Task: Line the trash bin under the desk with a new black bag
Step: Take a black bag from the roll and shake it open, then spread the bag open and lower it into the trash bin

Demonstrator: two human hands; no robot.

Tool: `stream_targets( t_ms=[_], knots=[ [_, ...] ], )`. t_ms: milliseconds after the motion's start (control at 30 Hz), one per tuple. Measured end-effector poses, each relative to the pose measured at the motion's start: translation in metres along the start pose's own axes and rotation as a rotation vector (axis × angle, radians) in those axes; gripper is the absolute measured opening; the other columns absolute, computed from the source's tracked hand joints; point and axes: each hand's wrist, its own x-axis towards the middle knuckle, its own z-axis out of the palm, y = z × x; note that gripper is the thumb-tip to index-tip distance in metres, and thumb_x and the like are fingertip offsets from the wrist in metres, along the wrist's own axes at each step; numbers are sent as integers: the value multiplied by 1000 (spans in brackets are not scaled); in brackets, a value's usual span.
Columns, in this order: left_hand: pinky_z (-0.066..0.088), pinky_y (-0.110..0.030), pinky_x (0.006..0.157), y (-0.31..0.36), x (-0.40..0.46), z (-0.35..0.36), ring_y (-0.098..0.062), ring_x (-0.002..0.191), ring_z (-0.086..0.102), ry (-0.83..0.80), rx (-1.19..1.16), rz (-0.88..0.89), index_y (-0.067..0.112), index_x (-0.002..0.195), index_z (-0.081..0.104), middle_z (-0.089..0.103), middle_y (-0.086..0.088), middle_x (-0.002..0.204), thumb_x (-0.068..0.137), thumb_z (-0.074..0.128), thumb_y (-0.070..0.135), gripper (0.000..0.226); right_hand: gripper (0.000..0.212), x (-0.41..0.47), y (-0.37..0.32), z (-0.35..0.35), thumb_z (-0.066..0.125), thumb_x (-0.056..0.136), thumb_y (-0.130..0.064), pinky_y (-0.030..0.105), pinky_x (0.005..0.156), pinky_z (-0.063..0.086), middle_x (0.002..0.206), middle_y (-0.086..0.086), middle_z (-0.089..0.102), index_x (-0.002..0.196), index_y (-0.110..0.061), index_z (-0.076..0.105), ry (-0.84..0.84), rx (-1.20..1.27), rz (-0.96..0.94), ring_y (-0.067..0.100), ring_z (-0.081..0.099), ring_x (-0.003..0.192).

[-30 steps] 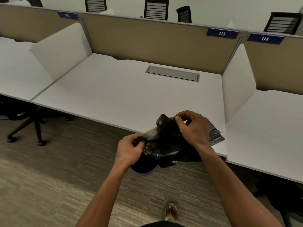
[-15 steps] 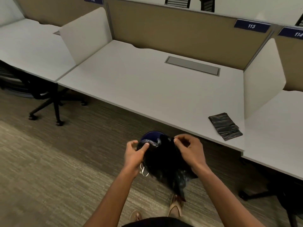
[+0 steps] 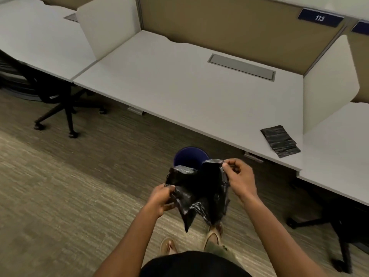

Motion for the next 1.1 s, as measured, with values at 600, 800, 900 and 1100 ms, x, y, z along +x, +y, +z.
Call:
stream_targets(
  t_ms=[600,800,900,1100],
  knots=[
    [50,-18,89,100,-93,44,-2,107,68,130,205,1102,13,121,68,75,-3,114,88,78,5,36,15,1,-27,27,73,83,-3,25,69,46,86,8,73,96,-9,70,138,-334,-684,15,67,72],
    [53,-25,68,73,-35,15,-28,96,77,263,658,640,20,97,76,80,-1,91,78,67,45,32,22,-11,25,21,73,85,-10,18,89,52,117,-3,75,103,-22,75,-320,-479,-279,1,65,106],
    [56,-34,87,80,-22,-4,-29,105,71,141,1026,407,20,111,75,74,-9,109,89,64,42,33,11,-9,25,16,69,92,-17,36,76,56,87,0,77,84,-23,73,-544,-477,-66,11,69,80],
    [46,-34,74,114,-23,-26,-26,88,66,415,535,650,18,77,64,69,-2,81,103,55,41,35,11,22,-11,-5,66,96,-21,31,80,52,89,-5,73,89,-25,73,-40,-41,26,13,67,87]
  ],
)
